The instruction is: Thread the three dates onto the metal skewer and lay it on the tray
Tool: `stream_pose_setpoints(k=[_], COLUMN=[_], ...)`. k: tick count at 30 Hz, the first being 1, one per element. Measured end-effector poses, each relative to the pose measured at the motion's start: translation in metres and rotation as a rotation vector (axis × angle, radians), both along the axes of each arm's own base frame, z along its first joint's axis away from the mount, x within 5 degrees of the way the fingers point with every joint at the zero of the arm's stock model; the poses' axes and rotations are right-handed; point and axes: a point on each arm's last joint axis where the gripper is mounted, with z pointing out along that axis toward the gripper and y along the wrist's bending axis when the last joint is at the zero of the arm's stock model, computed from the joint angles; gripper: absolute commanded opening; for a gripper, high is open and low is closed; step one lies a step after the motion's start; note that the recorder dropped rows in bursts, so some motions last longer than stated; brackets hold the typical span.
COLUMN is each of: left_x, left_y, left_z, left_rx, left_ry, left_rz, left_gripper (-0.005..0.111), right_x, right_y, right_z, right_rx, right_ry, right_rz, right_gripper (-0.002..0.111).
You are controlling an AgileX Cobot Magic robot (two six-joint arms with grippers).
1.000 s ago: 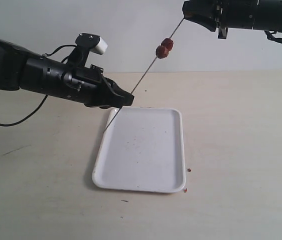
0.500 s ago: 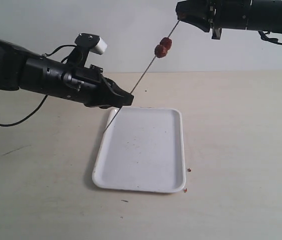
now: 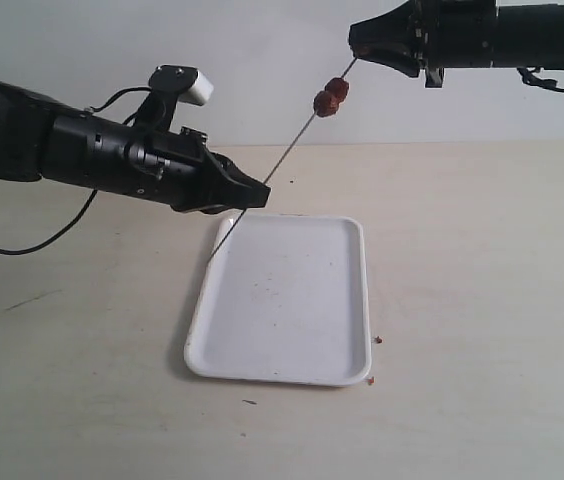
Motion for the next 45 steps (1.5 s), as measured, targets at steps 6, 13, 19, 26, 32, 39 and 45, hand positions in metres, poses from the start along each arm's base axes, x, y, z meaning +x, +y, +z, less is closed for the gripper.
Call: stream_pose_setpoints(k=[6, 13, 19, 26, 32, 39, 45], left_x=[0.001, 0.002, 0.004, 0.002, -0.006, -0.031, -0.041], left_y=[-0.001, -0.001, 0.0, 0.005, 0.004, -0.006, -0.003], left_z=[0.001, 0.002, 0.001, -0.006, -0.014, -0.041, -0.073], left_rx=[-0.024, -0.039, -0.032, 0.044, 0.061, 0.089, 0.089], left_ry=[-0.001, 0.003, -0.003, 0.067, 0.216, 0.378, 0.557], left_rz=[0.017, 0.031, 0.057, 0.083, 0.114, 0.174, 0.264], left_gripper=[0.0, 0.0, 0.0, 0.0, 0.0, 0.0, 0.0], right_x=[0.001, -0.001, -0.002, -0.009, -0.03, -0.06, -0.098], right_y=[0.022, 0.03, 0.019, -0.032, -0.039, 0.002, 0.028], right_z=[-0.001, -0.002, -0.002, 0.009, 0.025, 0.076, 0.133], right_rx=[-0.009, -0.021, -0.034, -0.095, -0.434, -0.691, -0.845], right_ry=[-0.003, -0.003, -0.013, 0.007, 0.029, 0.028, -0.021], right_rz=[0.029, 0.055, 0.062, -0.023, 0.041, 0.09, 0.05], right_gripper=[0.024, 0.038, 0.067, 0.062, 0.06, 0.052, 0.052])
